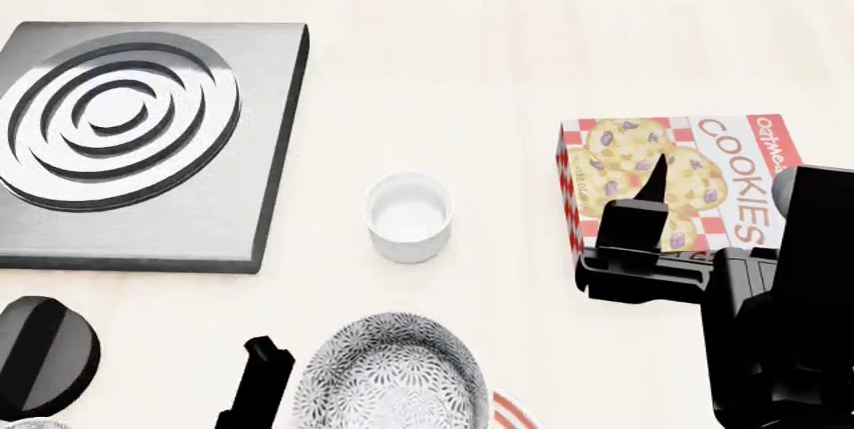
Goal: Pick the akita bowl on the stove and place it on the plate.
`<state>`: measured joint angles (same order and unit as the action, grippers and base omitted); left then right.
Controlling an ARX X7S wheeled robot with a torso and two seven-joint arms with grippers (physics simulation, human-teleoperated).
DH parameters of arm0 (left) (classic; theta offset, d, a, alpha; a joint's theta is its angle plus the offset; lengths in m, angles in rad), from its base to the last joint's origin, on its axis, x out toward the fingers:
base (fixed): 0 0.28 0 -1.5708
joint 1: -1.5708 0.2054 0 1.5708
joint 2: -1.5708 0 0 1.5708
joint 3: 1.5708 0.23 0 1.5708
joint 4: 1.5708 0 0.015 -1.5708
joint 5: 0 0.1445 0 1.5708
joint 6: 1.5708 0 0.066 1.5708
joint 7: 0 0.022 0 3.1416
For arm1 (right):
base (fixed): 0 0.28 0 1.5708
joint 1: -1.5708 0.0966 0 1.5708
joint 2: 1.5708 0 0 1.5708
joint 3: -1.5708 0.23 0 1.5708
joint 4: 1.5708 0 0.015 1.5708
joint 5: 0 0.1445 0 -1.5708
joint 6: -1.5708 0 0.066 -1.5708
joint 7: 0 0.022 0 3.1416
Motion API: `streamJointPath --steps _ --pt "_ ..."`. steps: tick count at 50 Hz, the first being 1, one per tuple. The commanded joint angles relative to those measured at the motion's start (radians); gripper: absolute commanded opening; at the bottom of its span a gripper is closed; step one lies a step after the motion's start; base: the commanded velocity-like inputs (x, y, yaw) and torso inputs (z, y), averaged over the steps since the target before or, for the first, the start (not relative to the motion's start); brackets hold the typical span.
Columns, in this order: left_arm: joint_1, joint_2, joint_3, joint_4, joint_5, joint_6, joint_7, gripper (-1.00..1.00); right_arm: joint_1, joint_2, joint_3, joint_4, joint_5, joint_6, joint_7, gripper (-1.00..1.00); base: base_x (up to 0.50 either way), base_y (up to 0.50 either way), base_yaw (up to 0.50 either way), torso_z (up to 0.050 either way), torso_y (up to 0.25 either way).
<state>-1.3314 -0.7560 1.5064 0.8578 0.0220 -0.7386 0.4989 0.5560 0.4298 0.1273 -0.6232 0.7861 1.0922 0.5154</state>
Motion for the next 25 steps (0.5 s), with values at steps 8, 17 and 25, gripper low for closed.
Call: streamJointPath --steps 8,17,25 --pt "-0.011 0.049 0.052 -0.02 0.09 -0.002 0.05 -1.0 0.001 -0.014 0.023 0.003 -0.008 -0.002 -0.014 1.0 0.0 0.0 0.0 0.0 0.0" --pt "-0.001 0.068 0.063 -0.034 0.095 -0.008 0.048 -1.0 -0.004 -0.011 0.015 0.012 -0.016 -0.019 -0.019 1.0 0.0 0.0 0.0 0.0 0.0" --pt "0.016 0.078 0.076 -0.05 0.107 0.003 0.033 -1.0 -0.003 -0.01 0.014 0.012 -0.011 -0.019 -0.016 1.0 0.0 0.0 0.0 0.0 0.0"
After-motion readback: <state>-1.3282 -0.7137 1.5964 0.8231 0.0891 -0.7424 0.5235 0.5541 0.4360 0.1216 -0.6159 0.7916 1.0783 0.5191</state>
